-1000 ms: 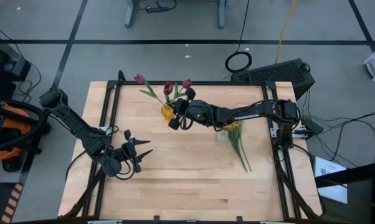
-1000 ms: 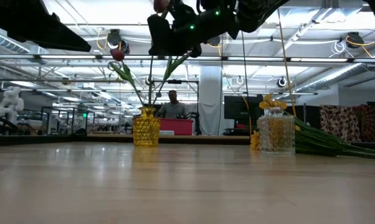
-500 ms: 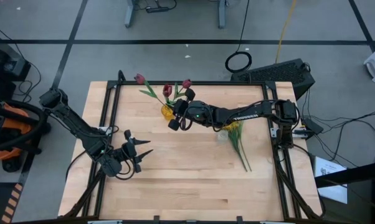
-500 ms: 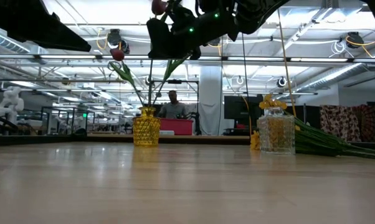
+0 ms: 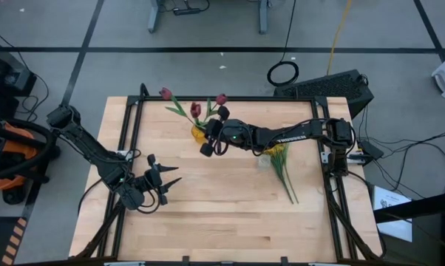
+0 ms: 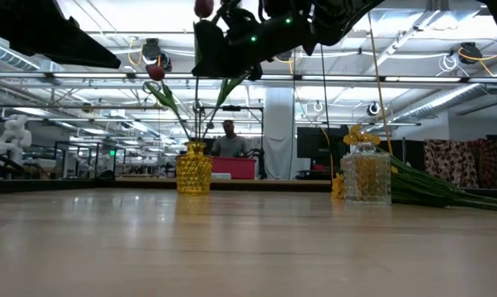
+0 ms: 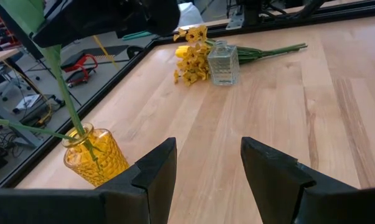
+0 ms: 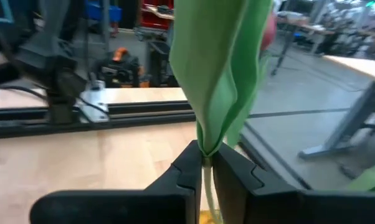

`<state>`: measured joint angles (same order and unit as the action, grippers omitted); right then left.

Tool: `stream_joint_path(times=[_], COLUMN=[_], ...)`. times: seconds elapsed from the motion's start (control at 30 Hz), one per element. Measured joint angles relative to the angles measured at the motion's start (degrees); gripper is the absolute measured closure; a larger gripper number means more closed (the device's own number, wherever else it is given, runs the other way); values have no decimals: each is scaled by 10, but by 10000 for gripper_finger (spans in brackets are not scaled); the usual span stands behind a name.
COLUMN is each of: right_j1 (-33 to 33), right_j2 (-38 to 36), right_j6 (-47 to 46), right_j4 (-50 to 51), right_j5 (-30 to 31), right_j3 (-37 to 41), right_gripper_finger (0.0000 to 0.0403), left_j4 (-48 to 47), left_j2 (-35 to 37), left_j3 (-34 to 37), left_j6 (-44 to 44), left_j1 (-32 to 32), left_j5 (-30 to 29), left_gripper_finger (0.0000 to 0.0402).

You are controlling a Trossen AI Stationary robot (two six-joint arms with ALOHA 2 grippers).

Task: Sort flowers into vase by color
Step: Put the red flower into the yellow vase, then put the yellow flower into the transparent vase

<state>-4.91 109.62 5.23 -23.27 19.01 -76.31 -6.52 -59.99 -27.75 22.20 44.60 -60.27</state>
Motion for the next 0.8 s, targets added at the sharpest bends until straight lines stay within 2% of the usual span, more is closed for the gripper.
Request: stream_joint_path(times=[0.13, 0.3, 0.8], right_j1=[0, 0, 2], right_j2=[0, 0, -1], right_j6=[-26, -46, -42], right_j4=[1, 25, 86], right_j5=[-25, -27, 6], right_j3=[0, 0, 0], right_gripper_finger=[373, 363, 234], left_j4=[0, 0, 0], left_j2=[0, 0, 0], left_j3=[0, 0, 0], left_j6=[0, 0, 1], left_j1=[0, 0, 0], left_j5=[0, 0, 0], left_gripper_finger=[215, 215, 215])
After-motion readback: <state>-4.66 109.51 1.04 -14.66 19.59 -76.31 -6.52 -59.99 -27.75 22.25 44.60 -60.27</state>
